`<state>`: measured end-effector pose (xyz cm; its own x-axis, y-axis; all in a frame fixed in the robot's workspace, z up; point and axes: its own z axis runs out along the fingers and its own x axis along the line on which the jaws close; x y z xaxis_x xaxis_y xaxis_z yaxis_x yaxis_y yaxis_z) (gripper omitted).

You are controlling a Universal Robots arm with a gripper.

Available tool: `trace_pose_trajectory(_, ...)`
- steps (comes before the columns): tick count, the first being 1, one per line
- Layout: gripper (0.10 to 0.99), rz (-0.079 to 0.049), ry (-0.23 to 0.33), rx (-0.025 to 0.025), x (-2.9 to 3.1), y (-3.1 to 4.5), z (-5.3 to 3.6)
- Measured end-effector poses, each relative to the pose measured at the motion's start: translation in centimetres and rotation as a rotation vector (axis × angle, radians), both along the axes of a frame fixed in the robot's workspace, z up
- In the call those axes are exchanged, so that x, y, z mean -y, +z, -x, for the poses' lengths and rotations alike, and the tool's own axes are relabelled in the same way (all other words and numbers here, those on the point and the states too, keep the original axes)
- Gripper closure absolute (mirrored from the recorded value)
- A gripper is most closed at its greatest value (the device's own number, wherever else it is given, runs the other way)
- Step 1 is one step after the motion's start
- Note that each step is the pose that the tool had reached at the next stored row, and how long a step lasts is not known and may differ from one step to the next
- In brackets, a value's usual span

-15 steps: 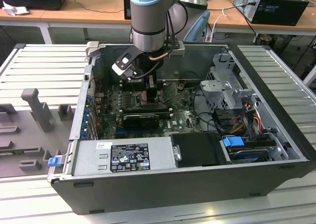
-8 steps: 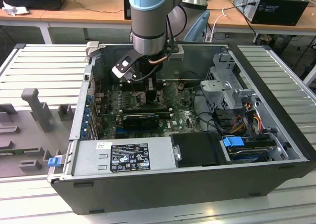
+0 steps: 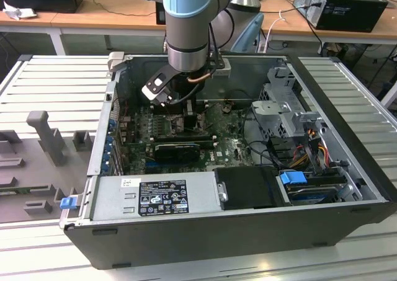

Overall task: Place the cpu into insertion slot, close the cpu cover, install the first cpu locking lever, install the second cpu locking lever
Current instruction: 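Place the cpu into insertion slot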

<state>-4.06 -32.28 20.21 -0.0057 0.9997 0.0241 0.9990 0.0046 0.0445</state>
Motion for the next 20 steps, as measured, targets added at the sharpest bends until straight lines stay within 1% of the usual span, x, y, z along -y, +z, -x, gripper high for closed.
trace_pose_trajectory(7,0.557,-0.001,0.0,0.0001,-0.01,-0.11,0.0)
trace_pose_trajectory(9,0.545,0.0,0.0,0.0,-0.01,-0.11,0.0)
trace_pose_trajectory(10,0.482,0.0,0.0,-0.0001,-0.01,-0.1,0.0)
trace_pose_trajectory(15,0.482,-0.007,0.0,0.0,-0.17,-0.21,-0.08)
trace_pose_trajectory(20,0.482,-0.009,0.0,-0.0001,-0.26,-0.28,-0.12)
